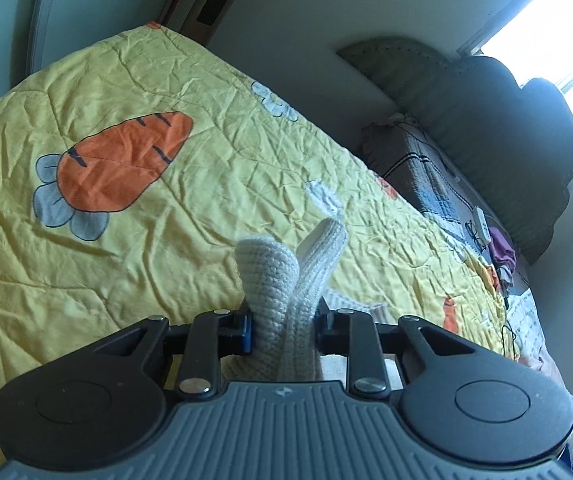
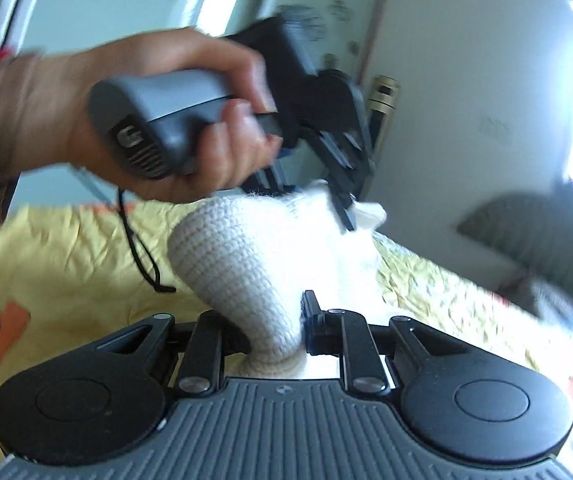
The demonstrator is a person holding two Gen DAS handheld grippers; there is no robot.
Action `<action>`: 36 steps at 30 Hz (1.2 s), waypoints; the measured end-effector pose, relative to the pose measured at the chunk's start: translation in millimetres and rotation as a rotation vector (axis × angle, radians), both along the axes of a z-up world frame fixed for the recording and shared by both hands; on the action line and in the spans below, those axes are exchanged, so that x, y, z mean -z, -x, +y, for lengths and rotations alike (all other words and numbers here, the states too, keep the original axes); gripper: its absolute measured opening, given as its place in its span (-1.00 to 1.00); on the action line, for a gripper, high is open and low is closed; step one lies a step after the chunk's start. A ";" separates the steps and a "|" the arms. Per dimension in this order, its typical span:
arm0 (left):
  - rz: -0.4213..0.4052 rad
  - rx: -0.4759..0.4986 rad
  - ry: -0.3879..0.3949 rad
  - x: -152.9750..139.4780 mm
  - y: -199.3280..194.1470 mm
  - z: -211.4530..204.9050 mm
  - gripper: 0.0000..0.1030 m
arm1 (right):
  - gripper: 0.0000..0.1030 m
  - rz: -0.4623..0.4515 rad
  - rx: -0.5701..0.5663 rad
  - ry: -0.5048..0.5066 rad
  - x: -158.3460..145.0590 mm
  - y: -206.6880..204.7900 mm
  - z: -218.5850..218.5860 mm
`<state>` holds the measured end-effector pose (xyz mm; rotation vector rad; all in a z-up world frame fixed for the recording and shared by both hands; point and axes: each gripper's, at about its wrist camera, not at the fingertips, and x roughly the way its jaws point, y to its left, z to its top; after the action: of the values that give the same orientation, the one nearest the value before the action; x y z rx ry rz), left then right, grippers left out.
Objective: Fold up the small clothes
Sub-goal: 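Lift the gripped sweater edge up with both tools held close together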
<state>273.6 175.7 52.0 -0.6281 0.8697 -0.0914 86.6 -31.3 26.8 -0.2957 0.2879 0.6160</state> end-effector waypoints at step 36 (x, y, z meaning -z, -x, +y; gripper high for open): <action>-0.093 0.188 -0.232 -21.3 -14.7 -267.9 -0.50 | -0.69 0.189 0.299 -0.449 13.2 -3.2 -216.4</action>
<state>288.3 -92.2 73.3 -0.3223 0.8331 -0.1855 89.7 -247.7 13.5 0.2366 0.3583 0.3971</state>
